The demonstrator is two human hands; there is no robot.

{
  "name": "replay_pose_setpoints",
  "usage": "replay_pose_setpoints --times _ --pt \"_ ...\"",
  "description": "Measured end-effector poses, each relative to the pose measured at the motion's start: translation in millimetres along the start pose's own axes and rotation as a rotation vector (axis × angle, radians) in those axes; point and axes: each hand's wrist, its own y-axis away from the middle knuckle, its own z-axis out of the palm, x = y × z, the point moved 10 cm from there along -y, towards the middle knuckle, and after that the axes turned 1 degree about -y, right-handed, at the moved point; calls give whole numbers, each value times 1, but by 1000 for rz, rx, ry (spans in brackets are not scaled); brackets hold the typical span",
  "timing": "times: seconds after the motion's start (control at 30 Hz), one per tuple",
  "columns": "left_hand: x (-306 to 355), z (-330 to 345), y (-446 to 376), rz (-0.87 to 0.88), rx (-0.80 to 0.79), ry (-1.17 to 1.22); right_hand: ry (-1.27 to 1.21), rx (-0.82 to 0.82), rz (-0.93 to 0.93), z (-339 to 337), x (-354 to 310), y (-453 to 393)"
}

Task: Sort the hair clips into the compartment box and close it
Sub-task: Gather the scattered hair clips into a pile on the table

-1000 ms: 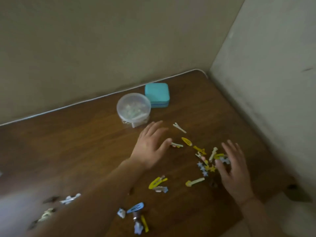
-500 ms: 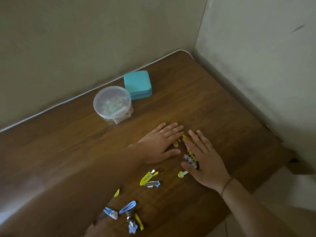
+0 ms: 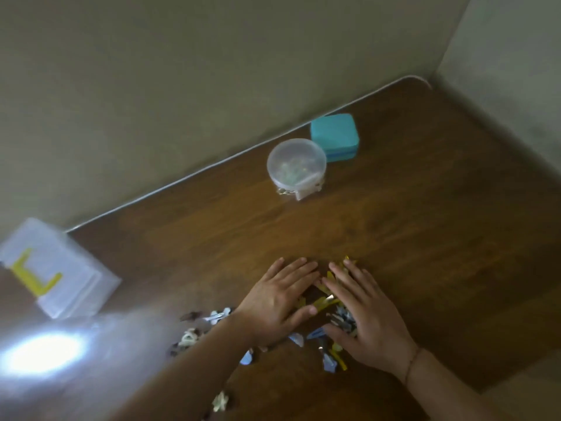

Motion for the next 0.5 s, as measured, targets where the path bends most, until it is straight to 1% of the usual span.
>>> replay_pose_setpoints --times 0.07,0.13,0.23,0.3,0.4,0.5 --pt "-12 -12 32 -65 84 34 1 -53 -30 13 -23 -2" --pt "-30 -24 68 -172 185 74 4 -84 -50 25 -44 -3" --pt "-62 -31 131 -356 304 116 -4 -99 -71 41 -69 -5" --pt "-78 -30 172 -445 363 137 -5 -100 -100 49 -84 -7" --pt "-88 -22 219 -516 417 179 -1 -76 -145 50 -97 -13" --pt "-77 -12 241 -502 430 208 -26 -22 -130 39 -89 -30"
